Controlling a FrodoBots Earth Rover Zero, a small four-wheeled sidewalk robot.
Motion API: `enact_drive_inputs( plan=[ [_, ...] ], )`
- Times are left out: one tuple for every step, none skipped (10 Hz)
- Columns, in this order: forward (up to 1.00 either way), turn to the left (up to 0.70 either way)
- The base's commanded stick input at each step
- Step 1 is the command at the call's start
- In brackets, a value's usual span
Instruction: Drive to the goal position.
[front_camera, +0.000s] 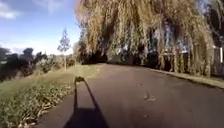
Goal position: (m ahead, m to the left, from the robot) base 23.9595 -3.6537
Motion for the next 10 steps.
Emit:
enact_drive_inputs(
  plan=[
    [1.0,0.0],
    [1.0,0.0],
    [1.0,-0.12],
    [1.0,-0.26],
    [1.0,-0.4],
    [1.0,-0.4],
    [1.0,-0.4],
    [1.0,0.0],
    [1.0,0.0],
    [1.0,0.0]
  ],
)
